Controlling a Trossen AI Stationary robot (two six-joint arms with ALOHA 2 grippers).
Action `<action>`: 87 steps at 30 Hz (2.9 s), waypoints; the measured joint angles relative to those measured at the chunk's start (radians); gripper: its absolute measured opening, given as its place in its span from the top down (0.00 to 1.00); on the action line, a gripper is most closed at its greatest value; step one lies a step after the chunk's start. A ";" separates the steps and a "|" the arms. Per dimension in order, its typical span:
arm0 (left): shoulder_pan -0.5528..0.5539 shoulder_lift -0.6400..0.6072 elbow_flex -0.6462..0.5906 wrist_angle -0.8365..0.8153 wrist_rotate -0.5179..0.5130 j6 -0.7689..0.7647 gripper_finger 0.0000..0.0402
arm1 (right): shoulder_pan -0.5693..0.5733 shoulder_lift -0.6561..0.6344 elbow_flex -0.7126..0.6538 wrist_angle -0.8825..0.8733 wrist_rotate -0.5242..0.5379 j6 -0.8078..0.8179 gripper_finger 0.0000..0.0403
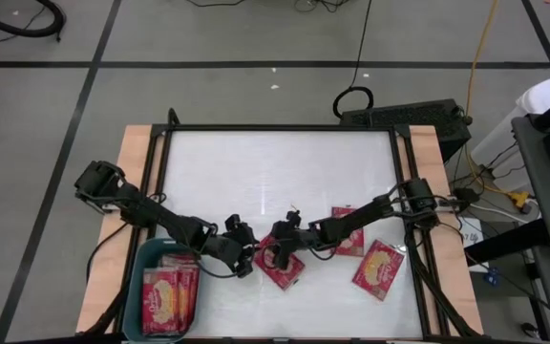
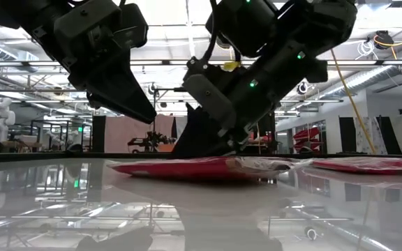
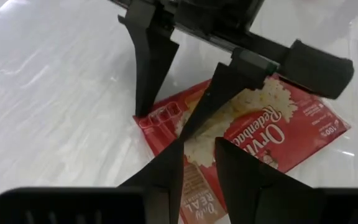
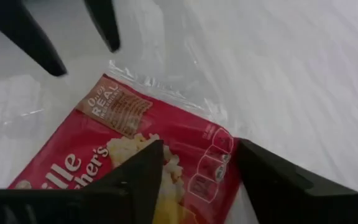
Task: Sort popcorn bags into baskets
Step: Put the red popcorn bag into the blue bin
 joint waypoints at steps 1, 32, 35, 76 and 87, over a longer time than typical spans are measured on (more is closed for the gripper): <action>0.000 0.000 0.000 0.000 0.000 0.002 0.77 | 0.000 0.007 0.001 0.006 0.001 -0.014 0.56; 0.022 0.000 0.000 -0.012 -0.070 -0.083 0.51 | 0.014 -0.131 -0.005 -0.010 0.092 -0.146 1.00; 0.034 0.023 0.001 -0.017 -0.040 -0.128 0.40 | 0.018 -0.132 -0.005 -0.008 0.105 -0.147 1.00; 0.045 -0.187 0.003 0.096 0.075 0.436 1.00 | 0.134 -0.546 -0.018 -0.529 0.112 -0.078 0.54; 0.038 -0.196 0.001 0.079 0.076 0.447 0.99 | 0.139 -0.535 -0.295 0.044 0.031 -0.077 0.84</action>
